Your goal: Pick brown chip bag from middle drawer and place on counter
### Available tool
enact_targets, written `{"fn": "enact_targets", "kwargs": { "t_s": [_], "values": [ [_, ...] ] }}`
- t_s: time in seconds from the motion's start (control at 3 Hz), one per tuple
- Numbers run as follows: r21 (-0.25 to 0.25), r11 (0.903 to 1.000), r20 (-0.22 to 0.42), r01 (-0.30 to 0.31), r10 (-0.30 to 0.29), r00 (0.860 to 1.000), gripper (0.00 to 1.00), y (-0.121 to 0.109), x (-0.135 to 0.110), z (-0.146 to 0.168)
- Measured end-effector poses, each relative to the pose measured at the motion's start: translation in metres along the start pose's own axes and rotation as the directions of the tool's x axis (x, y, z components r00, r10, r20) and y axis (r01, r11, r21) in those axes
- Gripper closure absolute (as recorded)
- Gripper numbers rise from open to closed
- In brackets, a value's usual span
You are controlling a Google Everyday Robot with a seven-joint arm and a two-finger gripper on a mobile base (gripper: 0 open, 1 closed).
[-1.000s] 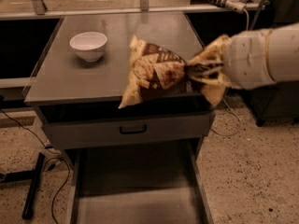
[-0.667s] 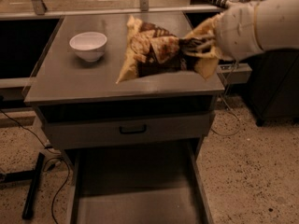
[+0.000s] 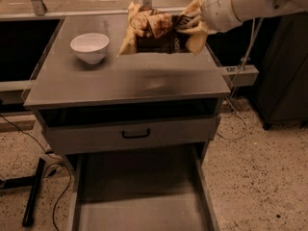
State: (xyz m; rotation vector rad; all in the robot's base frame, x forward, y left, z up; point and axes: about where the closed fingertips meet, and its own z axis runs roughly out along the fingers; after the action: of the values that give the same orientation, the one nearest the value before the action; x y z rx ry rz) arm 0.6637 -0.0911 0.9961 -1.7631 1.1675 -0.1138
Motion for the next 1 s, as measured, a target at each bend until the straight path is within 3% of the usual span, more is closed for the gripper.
{"fn": "enact_targets", "kwargs": {
  "t_s": [0.33,1.0],
  "values": [
    [-0.003,0.9980,-0.012,-0.064,0.063,0.998,1.00,-0.013,0.032,0.026],
    [-0.040,0.9896,-0.034,-0.138,0.137,0.990,1.00,0.010,0.065,0.073]
  ]
}}
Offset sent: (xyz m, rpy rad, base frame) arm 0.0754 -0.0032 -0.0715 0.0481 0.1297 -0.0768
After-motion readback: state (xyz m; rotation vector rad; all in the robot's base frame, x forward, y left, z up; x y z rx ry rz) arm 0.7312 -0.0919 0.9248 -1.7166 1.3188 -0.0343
